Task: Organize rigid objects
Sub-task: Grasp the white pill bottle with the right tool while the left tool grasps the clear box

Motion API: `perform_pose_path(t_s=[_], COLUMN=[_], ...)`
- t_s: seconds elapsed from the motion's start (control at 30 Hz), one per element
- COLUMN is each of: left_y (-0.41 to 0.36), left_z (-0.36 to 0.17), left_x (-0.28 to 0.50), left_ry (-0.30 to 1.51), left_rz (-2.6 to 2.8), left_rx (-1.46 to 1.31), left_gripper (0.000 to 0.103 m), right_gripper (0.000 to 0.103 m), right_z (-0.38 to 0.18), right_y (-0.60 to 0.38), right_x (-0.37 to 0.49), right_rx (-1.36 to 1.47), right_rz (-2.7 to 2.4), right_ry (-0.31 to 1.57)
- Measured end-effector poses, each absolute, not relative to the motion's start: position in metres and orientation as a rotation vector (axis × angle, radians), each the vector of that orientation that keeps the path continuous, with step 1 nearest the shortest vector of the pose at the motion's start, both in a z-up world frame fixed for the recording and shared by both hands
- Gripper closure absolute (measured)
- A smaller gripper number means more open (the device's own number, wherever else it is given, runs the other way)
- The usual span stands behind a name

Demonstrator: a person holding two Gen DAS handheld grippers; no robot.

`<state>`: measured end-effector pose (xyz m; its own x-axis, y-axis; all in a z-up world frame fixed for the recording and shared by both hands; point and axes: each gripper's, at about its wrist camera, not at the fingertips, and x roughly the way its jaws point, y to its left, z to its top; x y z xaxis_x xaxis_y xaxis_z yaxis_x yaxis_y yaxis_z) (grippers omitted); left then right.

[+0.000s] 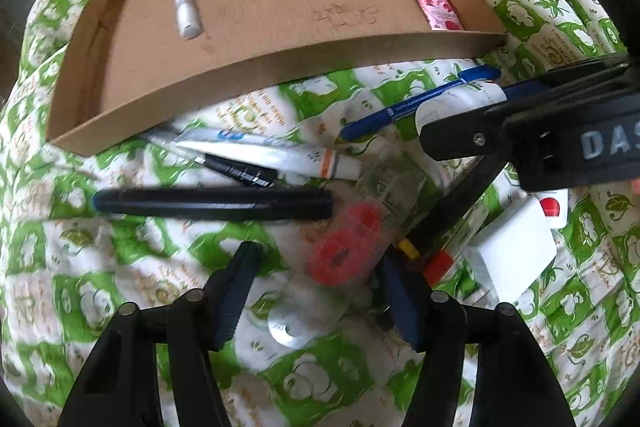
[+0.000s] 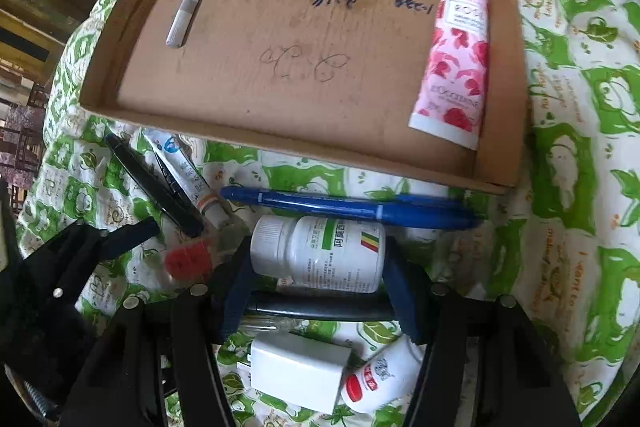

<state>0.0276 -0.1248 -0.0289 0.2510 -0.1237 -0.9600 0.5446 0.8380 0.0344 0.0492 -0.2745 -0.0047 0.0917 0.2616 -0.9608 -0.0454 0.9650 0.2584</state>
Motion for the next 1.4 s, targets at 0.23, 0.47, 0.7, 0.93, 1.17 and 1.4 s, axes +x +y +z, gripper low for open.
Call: perform_pose_path(t_s=[0.23,0.47,0.7,0.93,1.17,1.4], left_y=[-0.124,-0.100,-0.111,-0.134,-0.136,-0.121], left_z=[-0.018,-0.012,-0.027,-0.029,-0.016,0.002], left_x=[0.031,0.022,0.028,0.061,0.064,0.061], left_ry=[1.249,1.308,1.322,1.316,1.267,1.248], left_rz=[-0.503,-0.482,-0.447,-0.435,-0.417,-0.414], left_rx=[0.268,0.206,0.226,0.221,0.183,0.094], left_gripper=[0.063,0.065,0.060,0.044,0.069,0.072], right_gripper=[0.043,0.044,0.046,0.046,0.046,0.046], right_z=[0.012,0.019,0.002,-0.011,-0.013,-0.005], right_y=[-0.294,-0.304,-0.292,-0.274,-0.266,-0.273], right_x=[0.053,0.051,0.055,0.059,0.060,0.054], right_rx=[0.272,0.288,0.248,0.207,0.195,0.211], right_rz=[0.215,0.217,0.224,0.215,0.215,0.241], right_ry=[1.454,1.452,1.473,1.493,1.489,1.484])
